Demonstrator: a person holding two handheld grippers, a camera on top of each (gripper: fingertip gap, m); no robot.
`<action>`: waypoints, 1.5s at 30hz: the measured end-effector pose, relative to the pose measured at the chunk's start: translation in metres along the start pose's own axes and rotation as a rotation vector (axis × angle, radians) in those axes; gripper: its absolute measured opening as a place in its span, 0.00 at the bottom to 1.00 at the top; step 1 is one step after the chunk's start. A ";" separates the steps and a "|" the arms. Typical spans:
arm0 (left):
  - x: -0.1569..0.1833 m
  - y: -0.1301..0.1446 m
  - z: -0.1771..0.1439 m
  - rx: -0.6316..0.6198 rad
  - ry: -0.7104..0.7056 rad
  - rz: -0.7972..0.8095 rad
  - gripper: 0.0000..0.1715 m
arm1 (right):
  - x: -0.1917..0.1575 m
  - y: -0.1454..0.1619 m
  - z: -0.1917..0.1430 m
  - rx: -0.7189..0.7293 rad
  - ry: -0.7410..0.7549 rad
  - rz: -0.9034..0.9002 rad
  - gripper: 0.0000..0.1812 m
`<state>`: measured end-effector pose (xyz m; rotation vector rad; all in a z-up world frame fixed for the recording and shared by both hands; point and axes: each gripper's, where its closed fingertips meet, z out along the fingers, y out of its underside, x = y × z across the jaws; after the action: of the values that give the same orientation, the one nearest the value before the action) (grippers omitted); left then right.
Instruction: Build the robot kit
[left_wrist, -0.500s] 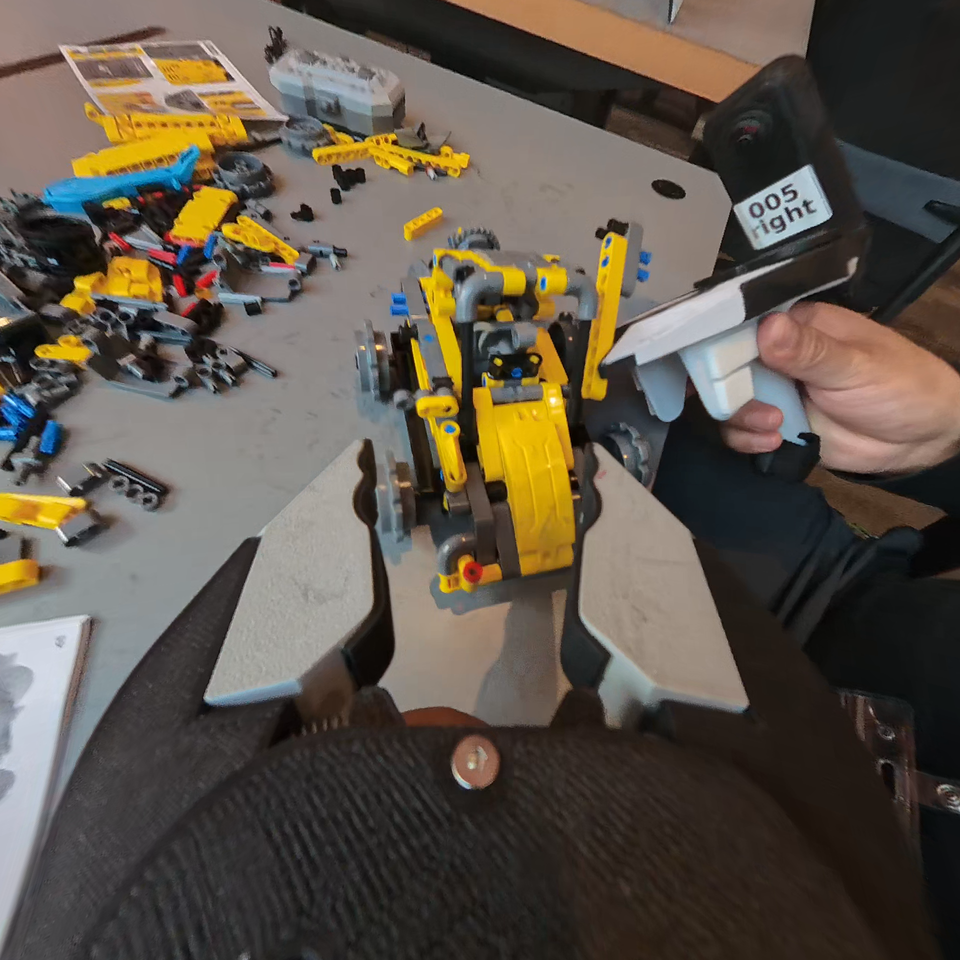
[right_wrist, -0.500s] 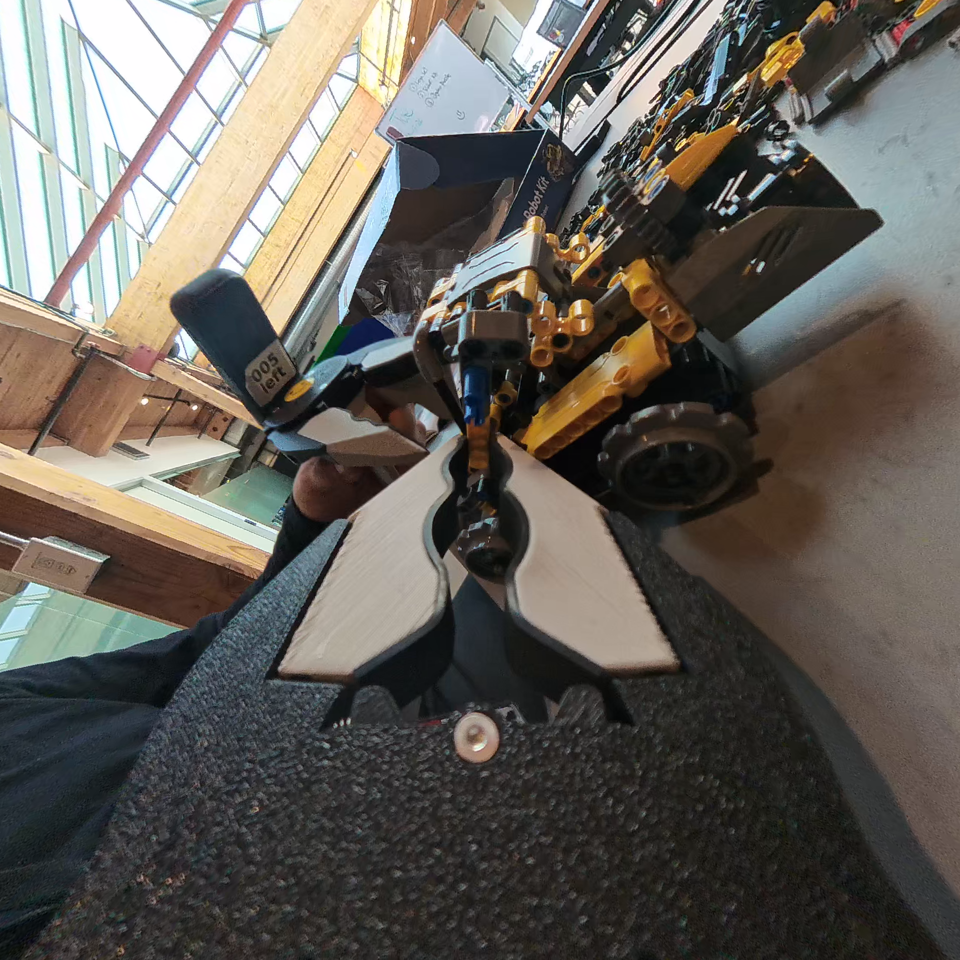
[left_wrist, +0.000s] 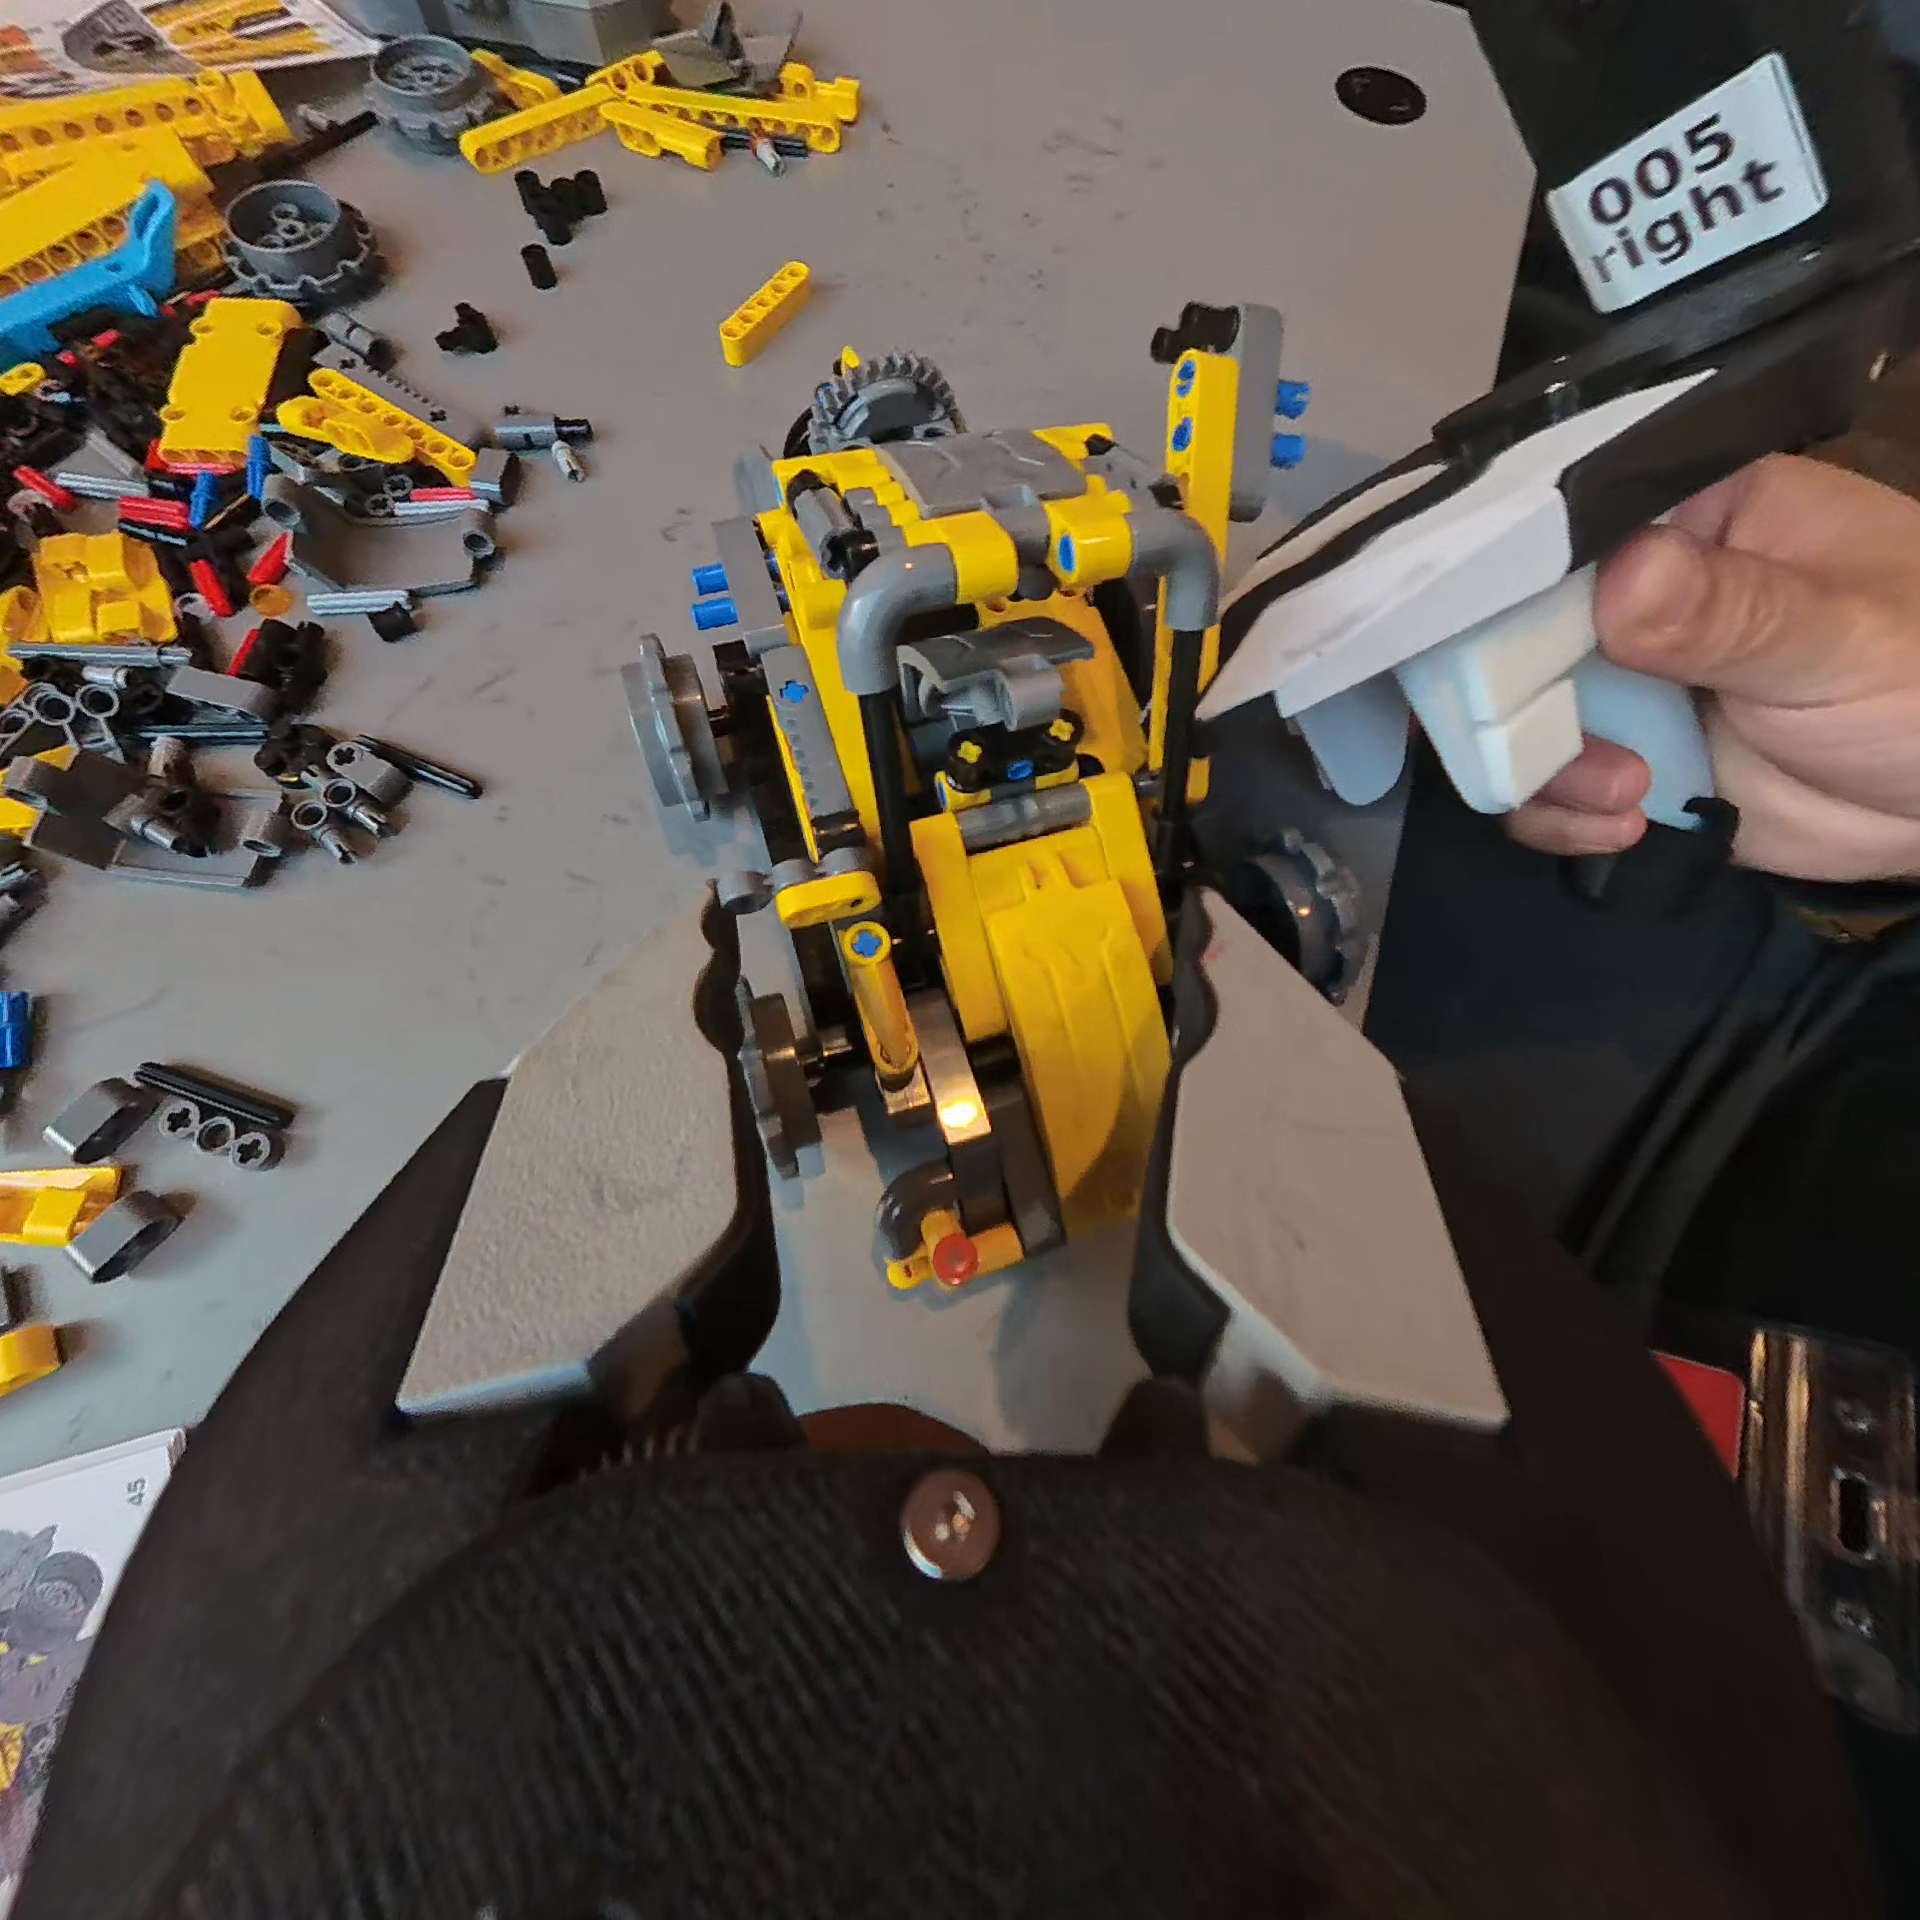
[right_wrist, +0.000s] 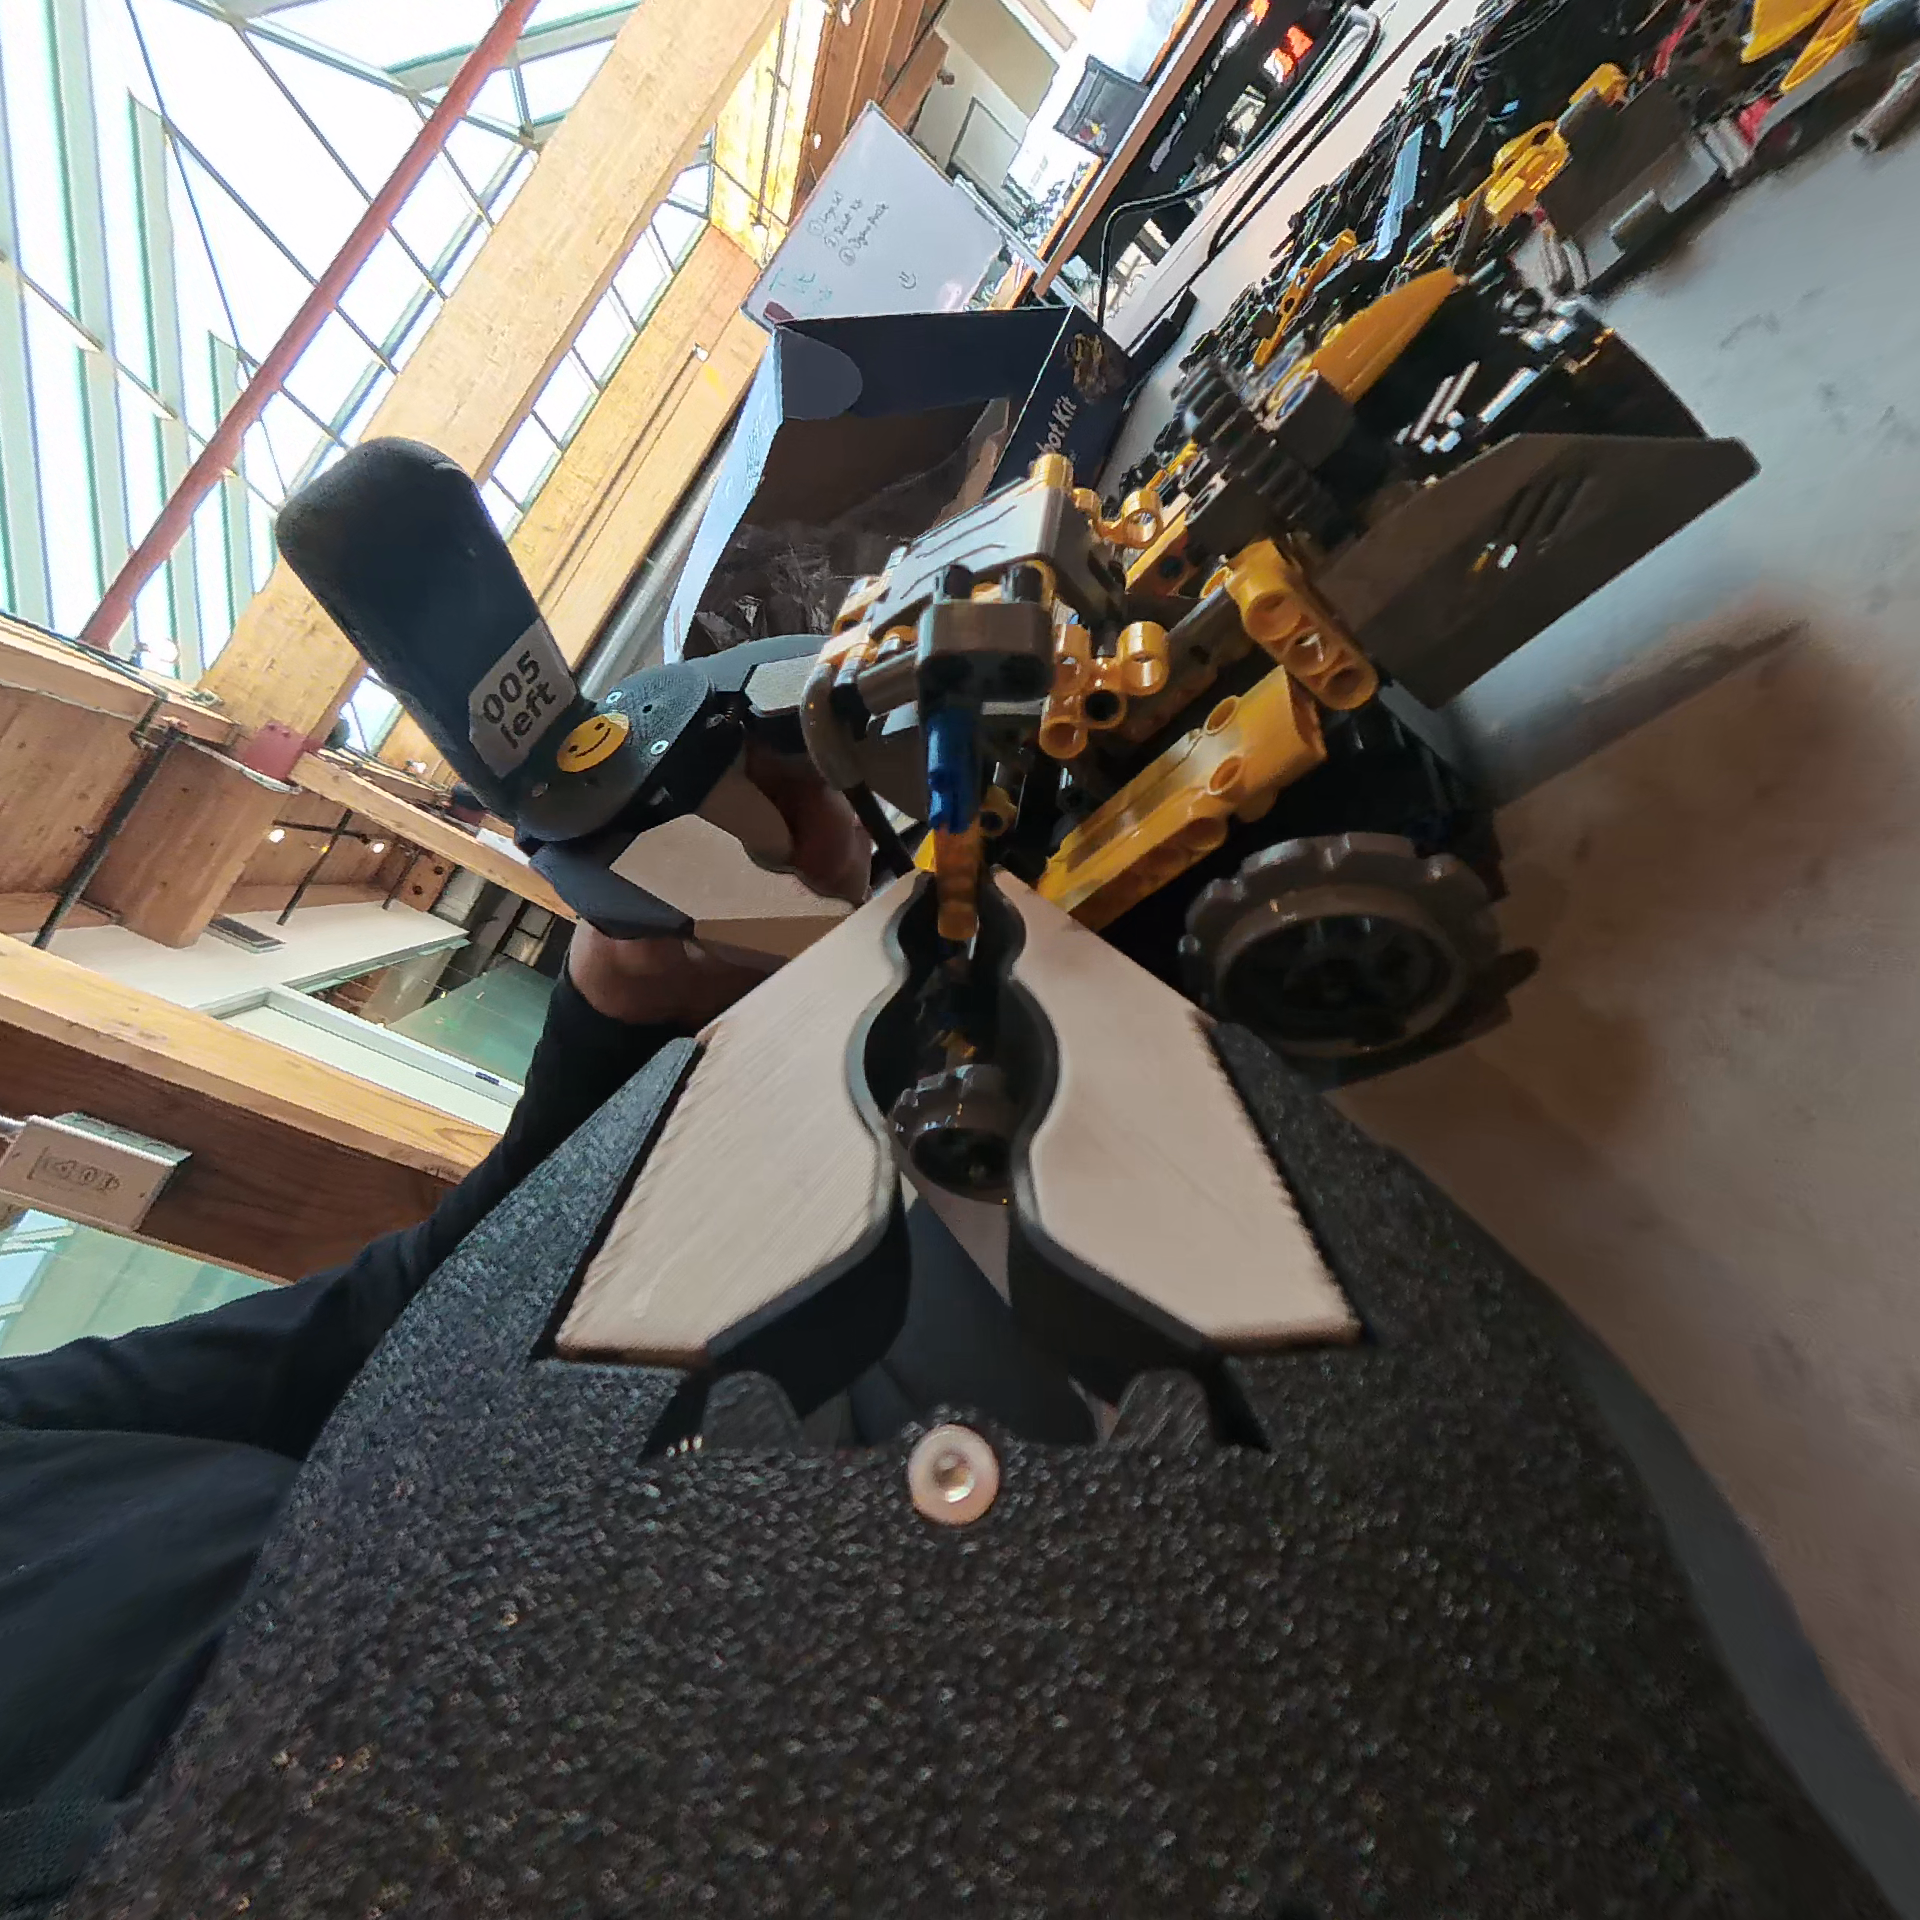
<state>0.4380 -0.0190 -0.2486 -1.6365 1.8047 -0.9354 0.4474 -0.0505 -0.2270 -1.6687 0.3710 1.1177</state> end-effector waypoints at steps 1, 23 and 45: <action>0.000 0.000 0.001 -0.003 -0.008 -0.005 0.47 | 0.000 0.000 0.000 0.003 -0.006 0.009 0.04; -0.003 -0.004 0.006 -0.062 -0.144 0.025 0.57 | 0.002 -0.003 0.003 0.004 -0.017 0.080 0.04; -0.009 -0.011 0.007 0.034 -0.275 -0.008 0.56 | 0.000 0.000 0.007 0.063 -0.064 0.255 0.04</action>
<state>0.4513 -0.0116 -0.2451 -1.6622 1.5886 -0.7006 0.4436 -0.0449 -0.2271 -1.5564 0.5838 1.3297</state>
